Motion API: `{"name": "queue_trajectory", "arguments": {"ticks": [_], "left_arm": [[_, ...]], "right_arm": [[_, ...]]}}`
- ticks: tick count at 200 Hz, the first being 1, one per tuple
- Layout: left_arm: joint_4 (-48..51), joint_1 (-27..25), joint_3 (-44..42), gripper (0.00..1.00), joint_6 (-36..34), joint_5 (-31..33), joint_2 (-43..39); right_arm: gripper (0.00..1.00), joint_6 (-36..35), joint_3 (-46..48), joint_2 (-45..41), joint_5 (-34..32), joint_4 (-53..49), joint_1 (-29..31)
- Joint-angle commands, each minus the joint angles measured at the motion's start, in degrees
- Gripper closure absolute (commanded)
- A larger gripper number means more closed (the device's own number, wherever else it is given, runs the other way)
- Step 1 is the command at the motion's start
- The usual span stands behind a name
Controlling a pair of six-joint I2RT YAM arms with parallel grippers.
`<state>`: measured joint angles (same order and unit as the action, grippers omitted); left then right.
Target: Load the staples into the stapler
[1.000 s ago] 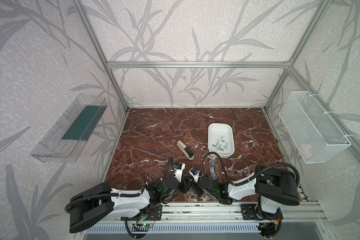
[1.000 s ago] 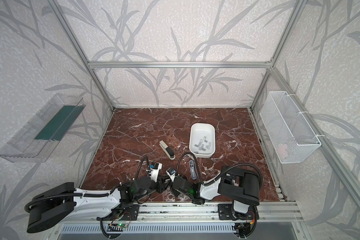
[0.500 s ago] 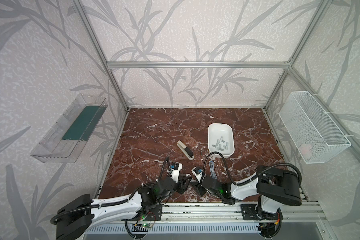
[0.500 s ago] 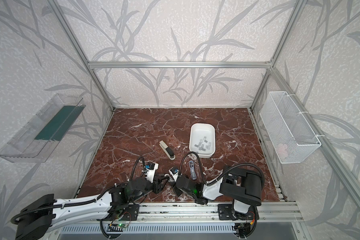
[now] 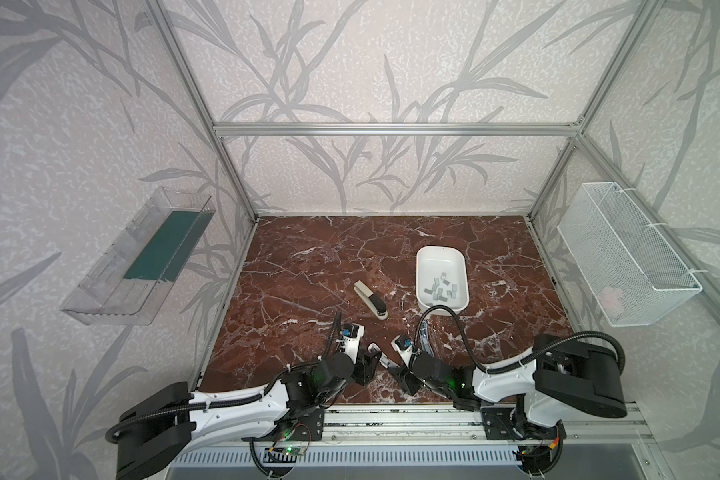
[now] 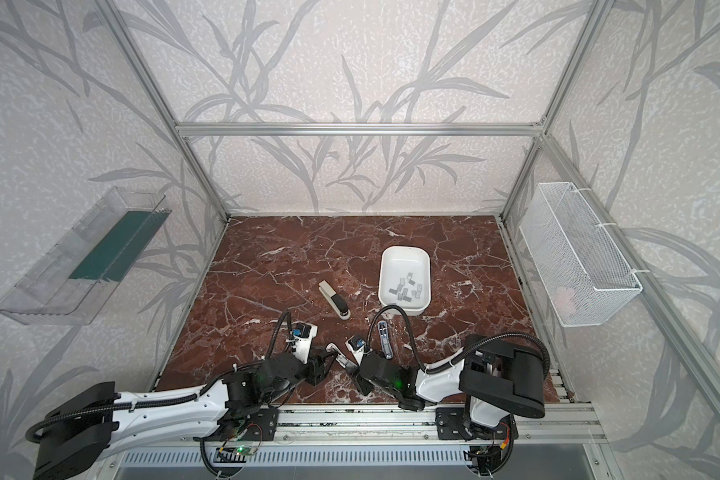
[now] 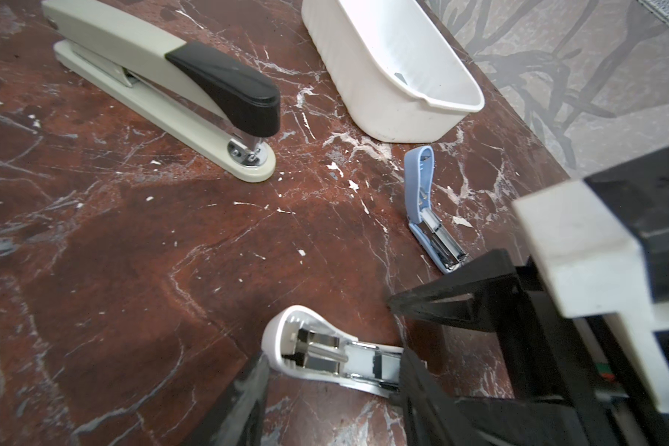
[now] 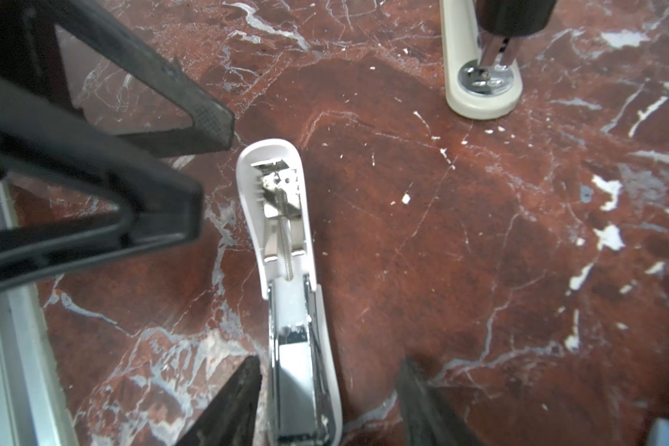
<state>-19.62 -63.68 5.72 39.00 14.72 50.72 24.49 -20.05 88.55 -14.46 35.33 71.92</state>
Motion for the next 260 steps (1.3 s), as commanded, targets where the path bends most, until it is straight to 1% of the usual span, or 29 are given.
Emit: {"name": "queue_trajectory", "arguments": {"ticks": [1, 16, 28, 31, 51, 59, 80, 111, 154, 158, 198, 231, 260], "left_arm": [[3.7, 0.7, 2.9, 0.42, 2.3, 4.0, -1.0], [7.0, 3.2, 4.5, 0.41, 3.4, 2.3, -2.1], [7.2, 5.9, 4.9, 0.40, 4.2, -0.4, -2.7], [7.3, 6.7, 5.0, 0.40, 4.6, -1.1, -2.8], [6.0, 13.6, 5.1, 0.39, 7.1, -9.2, -1.3], [4.9, 15.1, 4.9, 0.39, 7.8, -11.3, -0.6], [4.2, 15.5, 5.5, 0.38, 8.1, -12.6, 0.9], [5.8, 16.0, 5.7, 0.37, 9.1, -13.1, 1.0], [7.2, 17.1, 5.7, 0.37, 10.4, -15.5, 1.9], [7.4, 17.0, 5.8, 0.37, 10.5, -15.7, 2.1], [8.5, 17.6, 6.2, 0.37, 11.2, -17.8, 3.7], [8.4, 17.9, 6.7, 0.37, 11.2, -19.5, 4.8], [8.5, 18.0, 6.8, 0.37, 10.8, -19.6, 5.0]], "right_arm": [[0.44, -1.4, 2.3, -2.4, 0.4, -0.8, -0.1], [0.44, -2.3, 4.3, -3.5, 1.1, 2.0, 0.0], [0.44, -4.1, 6.8, -4.2, 1.6, 6.5, 0.3], [0.44, -4.6, 7.5, -4.2, 1.7, 9.2, 0.3], [0.44, -8.2, 9.8, -3.1, 2.0, 16.4, 0.5], [0.45, -9.5, 9.4, -1.9, 2.3, 17.5, 0.6], [0.49, -11.4, 8.2, 2.0, 3.0, 20.7, 1.3], [0.51, -11.3, 8.5, 5.8, 3.0, 24.5, 1.3], [0.59, -11.5, 9.5, 8.9, 1.3, 30.0, 1.3], [0.59, -11.5, 9.5, 10.5, 1.4, 30.3, 1.4], [0.59, -12.2, 8.6, 15.2, 3.4, 34.0, 1.7], [0.59, -12.5, 9.5, 17.8, 0.8, 36.1, 3.0], [0.59, -12.9, 10.6, 20.6, -2.7, 38.3, 5.9]]}}
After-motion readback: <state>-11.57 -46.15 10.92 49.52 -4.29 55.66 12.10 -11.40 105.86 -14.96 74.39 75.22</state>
